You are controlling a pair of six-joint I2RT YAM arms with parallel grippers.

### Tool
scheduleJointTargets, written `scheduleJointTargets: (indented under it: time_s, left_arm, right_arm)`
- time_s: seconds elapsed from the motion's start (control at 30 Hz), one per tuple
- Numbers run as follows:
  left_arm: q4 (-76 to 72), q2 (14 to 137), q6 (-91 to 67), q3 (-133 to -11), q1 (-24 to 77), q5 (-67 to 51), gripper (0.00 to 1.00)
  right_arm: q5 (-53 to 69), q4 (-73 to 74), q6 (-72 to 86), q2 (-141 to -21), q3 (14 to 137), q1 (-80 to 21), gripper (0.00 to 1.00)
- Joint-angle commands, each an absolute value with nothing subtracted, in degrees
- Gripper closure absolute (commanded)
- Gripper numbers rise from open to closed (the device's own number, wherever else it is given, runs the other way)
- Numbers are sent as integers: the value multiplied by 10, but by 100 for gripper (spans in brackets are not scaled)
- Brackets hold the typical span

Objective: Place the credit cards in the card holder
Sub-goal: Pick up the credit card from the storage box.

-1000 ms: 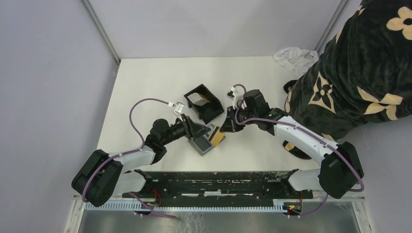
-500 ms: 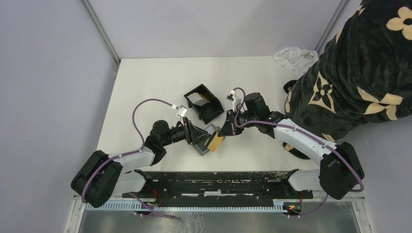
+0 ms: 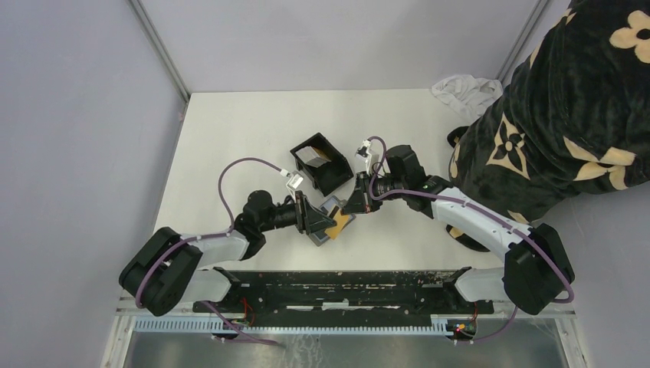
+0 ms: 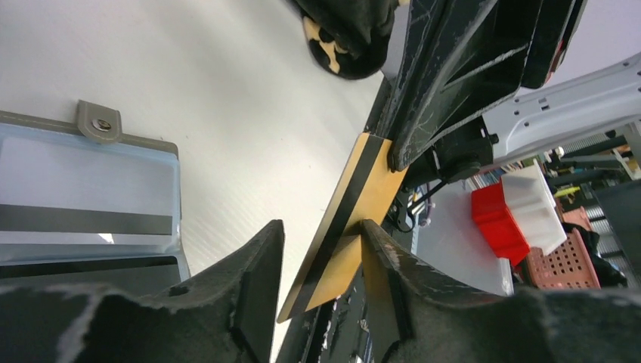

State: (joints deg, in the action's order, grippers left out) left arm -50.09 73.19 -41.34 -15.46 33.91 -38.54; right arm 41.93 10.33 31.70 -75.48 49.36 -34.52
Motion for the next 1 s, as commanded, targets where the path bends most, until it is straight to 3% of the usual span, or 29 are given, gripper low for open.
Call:
scheduleJointTargets:
  time_s: [0.0,0.23,0.33,0.43,0.53,0.97]
  left_arm:
    - [-553,752,-392,-164,345,-421,55]
    - [-576,767,-397,-158,345,-425,89]
    - [-603,776,-407,-147,345,-415,96]
    - [-644,787,-430,-124,345,-385,97]
    - [-679,800,-461,-97,345,-334,97]
    - [-909,880,-608,-45,425,-111,97]
  right_arm:
    - [446,68,324,-760,511,-348,99]
    - [444,68,323,-773,519,-348,99]
    - [431,74,322,-775,526,-348,96]
    - [396,79,313,-763,527,-348,74]
    - [349,62,316,-734,511,-348,62]
    - [272,-95,358,-710,379,-352,59]
